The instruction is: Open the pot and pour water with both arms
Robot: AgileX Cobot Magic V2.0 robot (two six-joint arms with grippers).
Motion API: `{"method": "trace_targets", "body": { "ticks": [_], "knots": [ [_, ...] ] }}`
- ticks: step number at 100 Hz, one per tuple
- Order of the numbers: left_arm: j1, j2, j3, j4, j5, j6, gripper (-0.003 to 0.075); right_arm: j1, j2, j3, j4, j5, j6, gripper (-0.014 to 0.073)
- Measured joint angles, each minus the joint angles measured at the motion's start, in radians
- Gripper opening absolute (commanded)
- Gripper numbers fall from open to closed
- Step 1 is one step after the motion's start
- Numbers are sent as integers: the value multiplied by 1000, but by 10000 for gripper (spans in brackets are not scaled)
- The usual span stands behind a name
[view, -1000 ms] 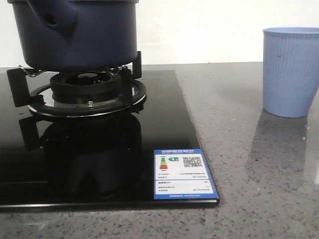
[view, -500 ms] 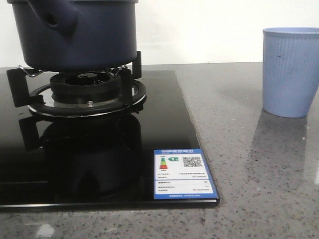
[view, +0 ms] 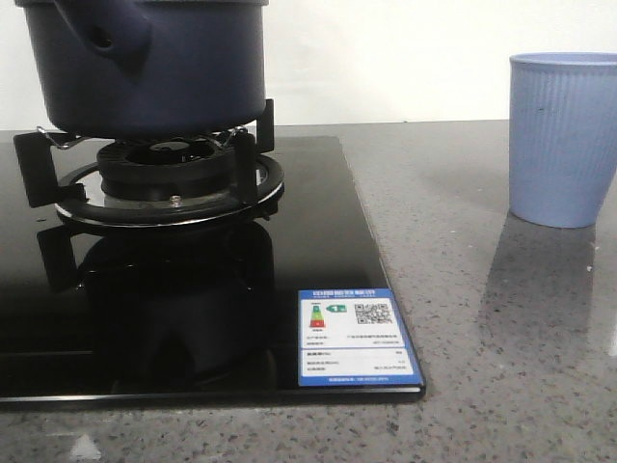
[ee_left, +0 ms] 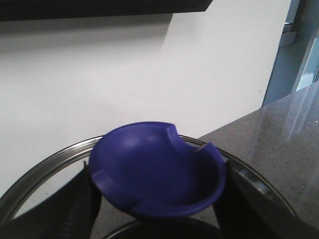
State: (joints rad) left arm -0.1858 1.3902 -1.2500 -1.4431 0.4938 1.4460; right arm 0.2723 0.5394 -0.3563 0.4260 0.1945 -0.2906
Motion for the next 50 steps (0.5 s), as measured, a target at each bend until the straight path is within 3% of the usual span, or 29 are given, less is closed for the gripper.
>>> {"method": "trace_targets", "body": {
  "ticks": [19, 39, 50],
  "knots": [
    [14, 0, 0, 0, -1, 0, 411, 2, 5, 0, 0, -13, -3, 498],
    [18, 0, 0, 0, -2, 0, 411, 2, 57, 0, 0, -33, -5, 638],
    [18, 0, 0, 0, -2, 0, 411, 2, 105, 0, 0, -61, -5, 646]
  ]
}}
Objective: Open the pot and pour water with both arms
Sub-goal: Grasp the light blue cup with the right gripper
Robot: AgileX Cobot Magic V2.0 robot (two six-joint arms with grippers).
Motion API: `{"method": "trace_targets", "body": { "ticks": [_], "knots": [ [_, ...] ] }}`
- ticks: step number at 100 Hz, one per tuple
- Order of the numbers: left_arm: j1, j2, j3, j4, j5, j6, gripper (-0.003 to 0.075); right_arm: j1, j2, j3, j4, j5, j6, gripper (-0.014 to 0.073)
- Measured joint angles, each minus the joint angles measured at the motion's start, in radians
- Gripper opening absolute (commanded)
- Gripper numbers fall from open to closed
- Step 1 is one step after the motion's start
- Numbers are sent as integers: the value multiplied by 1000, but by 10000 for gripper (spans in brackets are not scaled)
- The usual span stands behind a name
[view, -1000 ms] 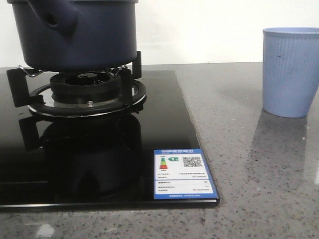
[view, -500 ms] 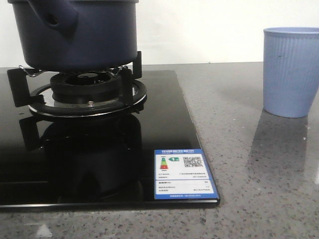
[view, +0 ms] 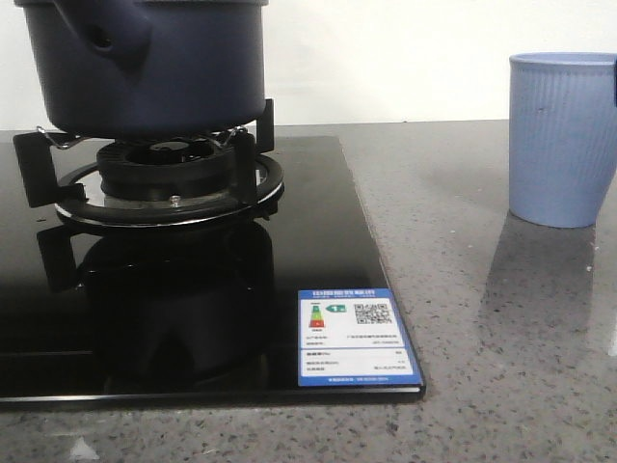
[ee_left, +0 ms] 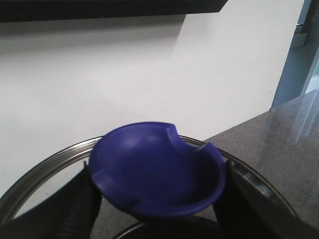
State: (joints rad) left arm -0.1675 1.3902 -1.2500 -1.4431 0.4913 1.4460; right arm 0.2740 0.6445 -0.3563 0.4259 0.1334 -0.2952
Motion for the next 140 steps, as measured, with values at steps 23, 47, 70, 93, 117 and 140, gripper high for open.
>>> {"method": "trace_targets", "body": {
  "ticks": [23, 47, 70, 93, 117, 140],
  "knots": [
    [0, 0, 0, 0, 0, 0, 411, 1, 130, 0, 0, -97, 0, 646],
    [0, 0, 0, 0, -2, 0, 411, 1, 279, 0, 0, -235, 0, 646],
    [0, 0, 0, 0, -2, 0, 411, 1, 397, 0, 0, -335, 0, 646],
    [0, 0, 0, 0, -5, 0, 411, 2, 461, 0, 0, -421, 0, 646],
    [0, 0, 0, 0, -17, 0, 411, 39, 481, 0, 0, -468, 0, 646],
    [0, 0, 0, 0, -18, 0, 411, 54, 485, 0, 2, -506, 0, 646]
  ]
}}
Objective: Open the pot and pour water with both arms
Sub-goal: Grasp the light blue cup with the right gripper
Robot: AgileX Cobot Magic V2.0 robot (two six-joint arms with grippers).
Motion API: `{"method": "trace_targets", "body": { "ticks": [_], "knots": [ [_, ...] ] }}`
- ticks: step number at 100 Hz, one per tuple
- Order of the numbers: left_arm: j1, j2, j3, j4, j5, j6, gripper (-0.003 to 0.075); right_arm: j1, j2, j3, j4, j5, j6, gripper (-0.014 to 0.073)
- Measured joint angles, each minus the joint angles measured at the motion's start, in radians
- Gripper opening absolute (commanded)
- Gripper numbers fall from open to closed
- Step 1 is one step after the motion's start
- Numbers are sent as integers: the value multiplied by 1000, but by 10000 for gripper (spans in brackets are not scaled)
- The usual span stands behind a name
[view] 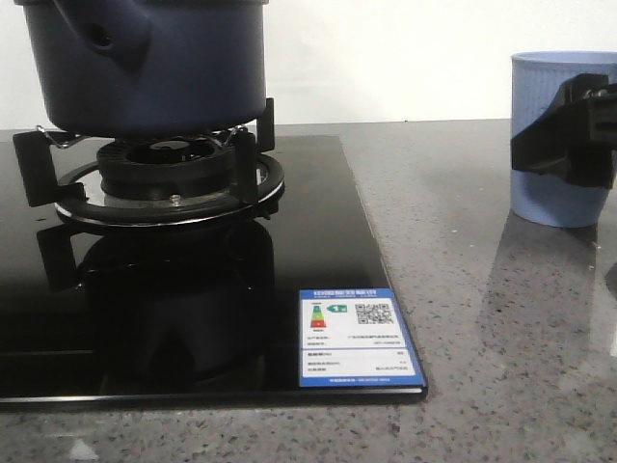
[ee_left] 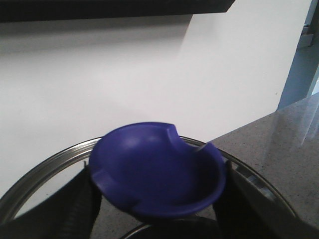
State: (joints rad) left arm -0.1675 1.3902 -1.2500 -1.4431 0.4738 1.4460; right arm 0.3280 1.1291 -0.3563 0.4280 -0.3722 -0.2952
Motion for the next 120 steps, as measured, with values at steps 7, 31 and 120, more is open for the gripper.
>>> {"method": "trace_targets", "body": {
  "ticks": [7, 31, 120],
  "knots": [
    [0, 0, 0, 0, -2, 0, 411, 0, 14, 0, 0, -16, 0, 646],
    [0, 0, 0, 0, -2, 0, 411, 2, 76, 0, 0, -49, 0, 646],
    [0, 0, 0, 0, -2, 0, 411, 2, 82, 0, -61, -110, 106, 633]
  ]
}}
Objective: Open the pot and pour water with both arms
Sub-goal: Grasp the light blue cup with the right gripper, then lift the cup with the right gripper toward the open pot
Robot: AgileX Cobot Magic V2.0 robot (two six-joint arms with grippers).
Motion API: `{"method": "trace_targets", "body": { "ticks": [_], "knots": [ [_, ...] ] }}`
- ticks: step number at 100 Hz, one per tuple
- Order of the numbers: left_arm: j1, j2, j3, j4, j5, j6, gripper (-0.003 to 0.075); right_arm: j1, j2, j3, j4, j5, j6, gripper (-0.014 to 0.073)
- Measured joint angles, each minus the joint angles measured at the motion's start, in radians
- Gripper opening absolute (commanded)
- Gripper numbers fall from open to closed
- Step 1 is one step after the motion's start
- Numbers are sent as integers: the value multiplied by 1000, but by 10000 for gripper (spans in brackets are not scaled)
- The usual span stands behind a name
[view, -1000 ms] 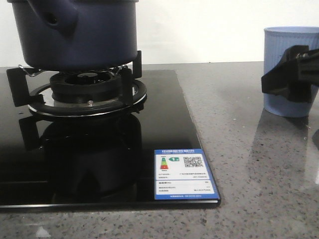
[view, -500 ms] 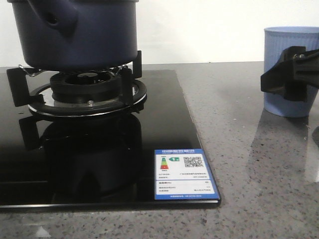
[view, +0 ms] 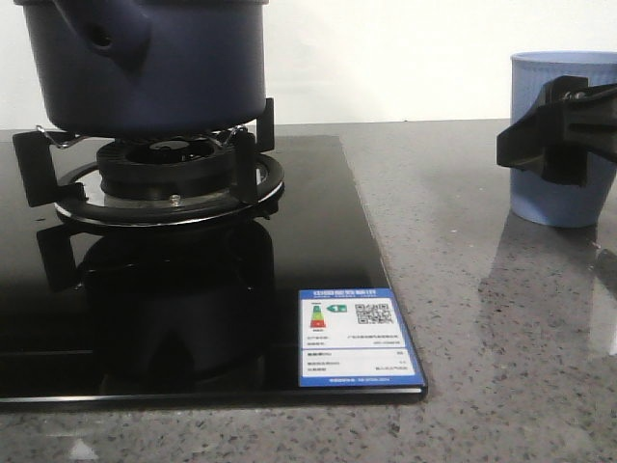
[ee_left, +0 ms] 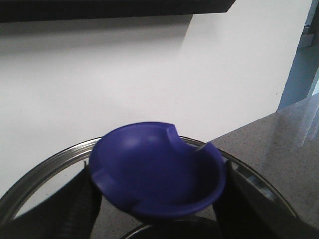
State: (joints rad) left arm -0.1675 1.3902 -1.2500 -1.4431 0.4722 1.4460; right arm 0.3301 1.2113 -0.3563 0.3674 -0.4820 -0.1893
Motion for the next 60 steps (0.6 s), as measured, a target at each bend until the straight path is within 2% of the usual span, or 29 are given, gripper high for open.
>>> {"method": "trace_targets", "body": {
  "ticks": [30, 60],
  "knots": [
    [0, 0, 0, 0, 0, 0, 411, 0, 0, 0, -2, 0, 6, 424],
    [0, 0, 0, 0, 0, 0, 411, 0, 0, 0, -2, -1, 6, 402]
  ]
}}
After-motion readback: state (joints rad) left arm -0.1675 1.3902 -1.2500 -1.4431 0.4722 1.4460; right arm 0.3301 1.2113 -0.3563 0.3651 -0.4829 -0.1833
